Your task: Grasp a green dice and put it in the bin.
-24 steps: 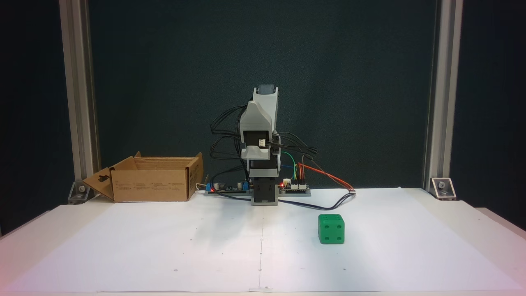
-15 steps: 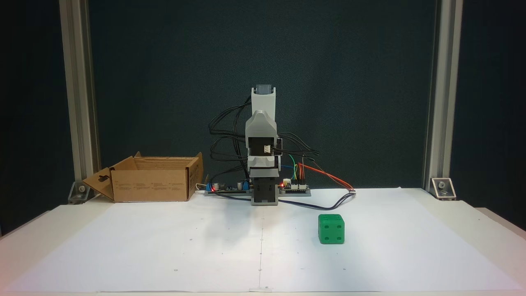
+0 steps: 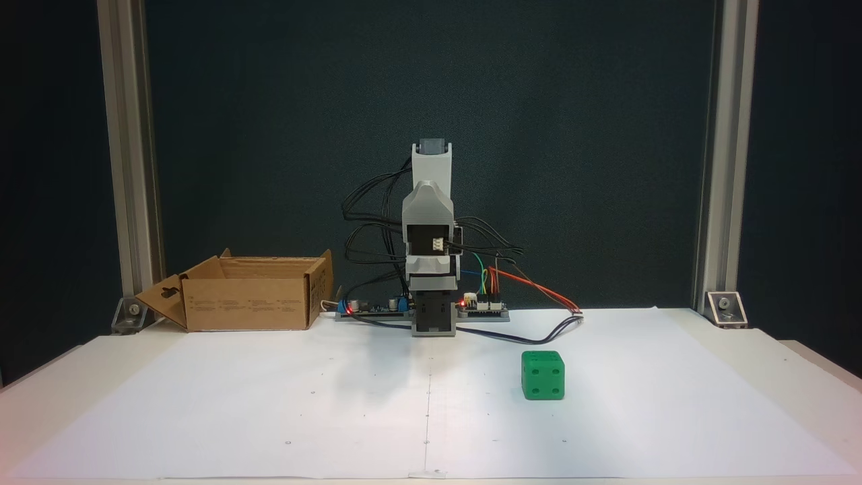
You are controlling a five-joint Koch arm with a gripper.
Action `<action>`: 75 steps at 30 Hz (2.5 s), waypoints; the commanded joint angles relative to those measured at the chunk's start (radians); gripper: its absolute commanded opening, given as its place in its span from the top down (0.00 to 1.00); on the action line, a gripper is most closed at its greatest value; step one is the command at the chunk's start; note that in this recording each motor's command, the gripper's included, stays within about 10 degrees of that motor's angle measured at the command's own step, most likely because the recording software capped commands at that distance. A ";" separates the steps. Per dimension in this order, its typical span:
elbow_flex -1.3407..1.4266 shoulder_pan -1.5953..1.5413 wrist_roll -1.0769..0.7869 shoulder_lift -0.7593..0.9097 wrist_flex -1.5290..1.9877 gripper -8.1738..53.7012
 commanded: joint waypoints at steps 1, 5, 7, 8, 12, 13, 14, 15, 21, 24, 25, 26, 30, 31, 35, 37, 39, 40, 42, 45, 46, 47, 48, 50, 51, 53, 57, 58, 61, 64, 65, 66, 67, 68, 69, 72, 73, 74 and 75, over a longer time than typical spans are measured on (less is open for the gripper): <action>0.051 -0.003 -0.041 0.106 -0.012 0.14; 0.051 -0.003 -0.041 0.106 -0.012 0.14; 0.051 -0.002 -0.043 0.106 -0.012 0.14; 0.051 0.000 -0.043 0.106 -0.012 0.14; 0.051 0.000 -0.043 0.106 -0.009 0.15; 0.051 0.000 -0.043 0.106 -0.009 0.15; 0.051 0.000 -0.043 0.106 -0.006 0.15; 0.051 0.000 -0.043 0.106 -0.005 0.15; 0.051 -0.006 -0.043 0.106 -0.005 0.16; 0.051 -0.006 -0.043 0.106 -0.003 0.16; 0.051 -0.006 -0.043 0.104 -0.003 0.16; 0.051 -0.003 -0.043 0.106 0.000 0.16; 0.049 0.015 -0.048 0.106 0.041 0.16; 0.041 0.023 -0.048 0.106 0.077 0.16; -0.054 0.037 -0.057 0.106 0.322 0.16; -0.135 0.046 -0.060 0.106 0.448 0.16; -0.233 0.048 -0.061 0.106 0.593 0.16; -0.280 0.051 -0.060 0.107 0.655 0.16; -0.374 0.048 -0.058 0.106 0.793 0.16; -0.459 0.037 -0.052 0.104 0.981 0.17; -0.489 0.034 -0.049 0.103 1.047 0.17; -0.525 0.029 -0.031 0.100 1.112 0.17; -0.565 0.015 -0.020 0.083 1.184 0.18; -0.641 -0.006 0.015 0.069 1.319 0.19; -0.686 -0.015 0.035 0.052 1.385 0.19; -0.767 -0.043 0.078 0.037 1.518 0.19; -0.922 -0.107 0.156 -0.014 1.778 0.19; -0.962 -0.127 0.176 -0.028 1.842 0.19; -1.101 -0.196 0.225 -0.106 2.037 0.18; -1.236 -0.259 0.272 -0.176 2.225 0.18; -1.284 -0.276 0.287 -0.195 2.287 0.18; -1.328 -0.298 0.304 -0.218 2.348 0.18; -1.371 -0.316 0.316 -0.235 2.406 0.18; -1.414 -0.334 0.333 -0.256 2.462 0.18; -1.454 -0.356 0.345 -0.279 2.531 0.18; -1.548 -0.413 0.387 -0.334 2.704 0.18; -1.571 -0.428 0.402 -0.351 2.755 0.18; -1.592 -0.443 0.416 -0.368 2.813 0.18; -1.614 -0.459 0.431 -0.390 2.865 0.18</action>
